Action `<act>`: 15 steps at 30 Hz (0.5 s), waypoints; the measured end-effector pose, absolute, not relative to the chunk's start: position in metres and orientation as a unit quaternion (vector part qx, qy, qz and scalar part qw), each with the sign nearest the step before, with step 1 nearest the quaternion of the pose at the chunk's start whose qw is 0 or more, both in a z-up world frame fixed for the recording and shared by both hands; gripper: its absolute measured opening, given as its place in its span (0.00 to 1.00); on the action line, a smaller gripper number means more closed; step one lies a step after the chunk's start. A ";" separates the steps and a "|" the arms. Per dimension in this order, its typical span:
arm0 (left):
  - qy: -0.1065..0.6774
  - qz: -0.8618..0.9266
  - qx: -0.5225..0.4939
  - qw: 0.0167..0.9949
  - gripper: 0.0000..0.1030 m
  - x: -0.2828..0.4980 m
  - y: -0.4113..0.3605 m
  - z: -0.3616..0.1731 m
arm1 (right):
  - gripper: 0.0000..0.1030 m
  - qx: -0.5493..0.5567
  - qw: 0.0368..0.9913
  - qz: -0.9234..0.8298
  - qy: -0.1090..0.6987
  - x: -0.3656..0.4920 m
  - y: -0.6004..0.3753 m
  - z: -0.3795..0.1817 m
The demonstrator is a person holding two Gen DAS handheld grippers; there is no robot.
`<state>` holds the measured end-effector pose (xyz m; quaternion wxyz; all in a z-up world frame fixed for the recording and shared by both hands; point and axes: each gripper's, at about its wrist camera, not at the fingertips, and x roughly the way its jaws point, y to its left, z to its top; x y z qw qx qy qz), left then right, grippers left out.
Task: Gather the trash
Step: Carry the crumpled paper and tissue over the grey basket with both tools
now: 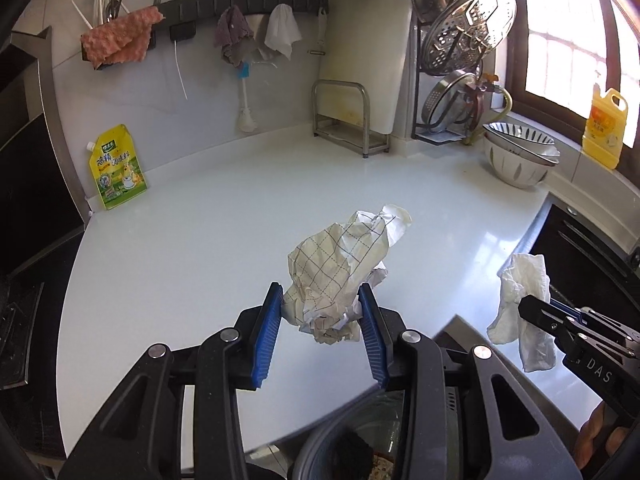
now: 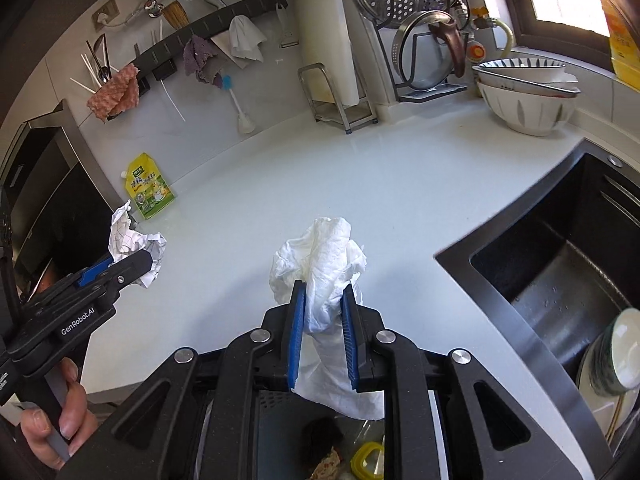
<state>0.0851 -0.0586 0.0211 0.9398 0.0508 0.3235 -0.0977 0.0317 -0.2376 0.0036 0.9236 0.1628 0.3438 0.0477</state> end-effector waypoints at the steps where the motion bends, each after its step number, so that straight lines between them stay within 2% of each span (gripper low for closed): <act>1: 0.323 -0.102 0.051 0.939 0.37 0.077 -0.059 0.020 | 0.17 0.163 0.924 0.046 0.344 0.021 -0.236 0.003; 15: 0.346 -0.132 0.056 0.927 0.37 -0.002 -0.057 -0.015 | 0.17 0.159 0.925 0.037 0.344 -0.080 -0.215 -0.016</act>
